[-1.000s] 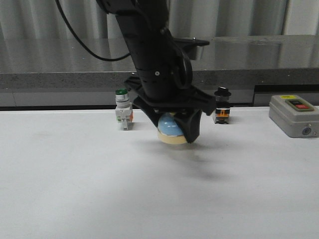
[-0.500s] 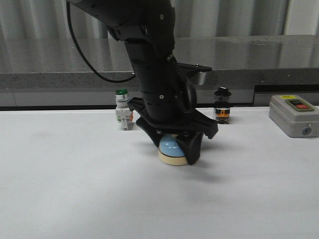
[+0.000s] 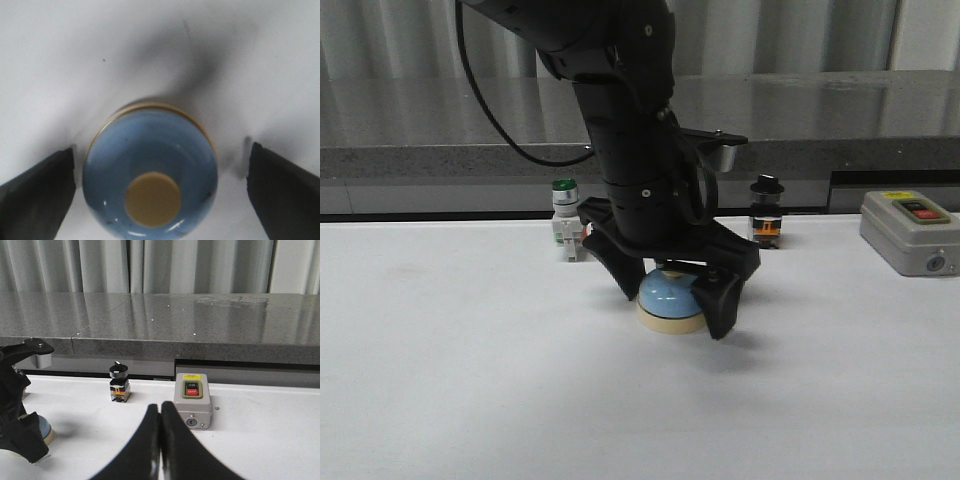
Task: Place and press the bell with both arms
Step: 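Open the left gripper and raise it away from the bell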
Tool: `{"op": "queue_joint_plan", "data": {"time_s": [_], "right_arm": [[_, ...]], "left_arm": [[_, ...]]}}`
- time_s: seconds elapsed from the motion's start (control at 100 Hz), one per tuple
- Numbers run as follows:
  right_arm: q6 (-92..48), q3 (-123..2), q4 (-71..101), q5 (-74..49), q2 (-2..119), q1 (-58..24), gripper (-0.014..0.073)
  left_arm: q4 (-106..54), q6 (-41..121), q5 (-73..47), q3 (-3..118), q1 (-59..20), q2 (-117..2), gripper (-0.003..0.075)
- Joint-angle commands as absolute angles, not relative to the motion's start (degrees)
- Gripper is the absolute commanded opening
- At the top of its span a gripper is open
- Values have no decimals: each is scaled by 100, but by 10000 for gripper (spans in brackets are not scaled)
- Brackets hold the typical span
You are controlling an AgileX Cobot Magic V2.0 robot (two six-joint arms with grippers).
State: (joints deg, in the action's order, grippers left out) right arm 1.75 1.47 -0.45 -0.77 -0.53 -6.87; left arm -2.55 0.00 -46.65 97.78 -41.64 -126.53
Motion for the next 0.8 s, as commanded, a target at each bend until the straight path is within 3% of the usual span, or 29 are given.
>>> {"op": "queue_joint_plan", "data": {"time_s": [0.0,0.31,0.79], "right_arm": [[168,66,-63,395,-163,-655,-69],[168,66,-63,395,-163,-655,-69],[168,66,-63,395,-163,-655,-69]], "left_arm": [[-291,-43,-4752,10066,-4205,-12326,671],[-281,-43,-5228,10777,-4205,-11996,671],[-65,-53,-5327,10689,-3878,-10874,671]]}}
